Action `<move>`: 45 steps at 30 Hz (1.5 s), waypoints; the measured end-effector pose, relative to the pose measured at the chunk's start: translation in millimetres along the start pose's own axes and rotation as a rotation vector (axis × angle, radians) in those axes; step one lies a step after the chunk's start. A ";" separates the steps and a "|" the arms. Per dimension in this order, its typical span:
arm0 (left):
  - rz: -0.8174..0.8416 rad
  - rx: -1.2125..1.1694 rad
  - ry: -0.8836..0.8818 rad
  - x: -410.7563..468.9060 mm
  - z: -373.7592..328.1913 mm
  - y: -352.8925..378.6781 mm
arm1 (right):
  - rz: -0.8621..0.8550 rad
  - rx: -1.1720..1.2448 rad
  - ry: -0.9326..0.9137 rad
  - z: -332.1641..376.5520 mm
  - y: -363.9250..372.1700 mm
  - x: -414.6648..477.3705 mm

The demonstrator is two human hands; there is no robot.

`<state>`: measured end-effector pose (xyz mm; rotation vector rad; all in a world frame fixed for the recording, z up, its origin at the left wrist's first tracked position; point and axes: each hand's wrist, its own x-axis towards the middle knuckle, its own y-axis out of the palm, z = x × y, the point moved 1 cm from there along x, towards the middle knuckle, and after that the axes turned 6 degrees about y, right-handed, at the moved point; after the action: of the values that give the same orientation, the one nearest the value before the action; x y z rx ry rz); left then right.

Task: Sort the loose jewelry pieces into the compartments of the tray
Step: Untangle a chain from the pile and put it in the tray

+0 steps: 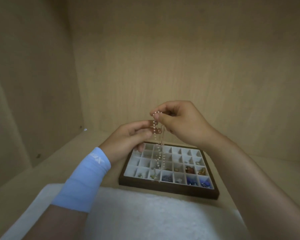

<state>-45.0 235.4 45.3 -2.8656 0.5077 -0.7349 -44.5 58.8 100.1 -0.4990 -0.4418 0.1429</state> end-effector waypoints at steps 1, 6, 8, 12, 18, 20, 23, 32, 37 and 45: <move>0.016 0.001 0.022 0.1 -1.9 0.3 | 0.003 0.025 -0.001 4.5 4.2 4.4; -0.072 -0.033 -0.025 1.4 7.9 -4.3 | -0.024 0.052 -0.001 12.1 19.7 19.5; -0.104 -0.031 -0.046 2.5 17.5 -8.8 | -0.030 0.088 0.011 9.1 22.0 19.8; -0.067 -0.028 -0.128 2.6 37.8 -10.5 | -0.060 0.149 0.013 1.2 23.5 20.3; -0.066 0.017 -0.189 2.7 56.8 -9.7 | -0.077 0.202 0.033 -8.4 22.8 22.1; -0.057 0.016 -0.196 1.7 61.4 -6.5 | -0.090 0.216 0.036 -11.5 23.2 23.3; -0.036 0.110 -0.191 0.1 68.1 -1.8 | -0.077 0.202 0.040 -17.0 23.8 24.3; 0.109 0.556 -0.197 -2.4 63.6 -11.8 | 0.097 -0.093 0.083 -34.8 26.4 22.5; 0.091 0.741 -0.222 -6.5 54.8 -25.4 | 0.070 -0.099 0.067 -31.6 26.5 22.9; 0.064 0.898 -0.380 -3.0 53.3 -11.5 | 0.088 -0.094 0.046 -31.4 29.7 23.6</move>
<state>-18.1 249.8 0.0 -2.0459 0.1449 -0.2708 -10.3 76.8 69.6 -0.6135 -0.3825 0.1954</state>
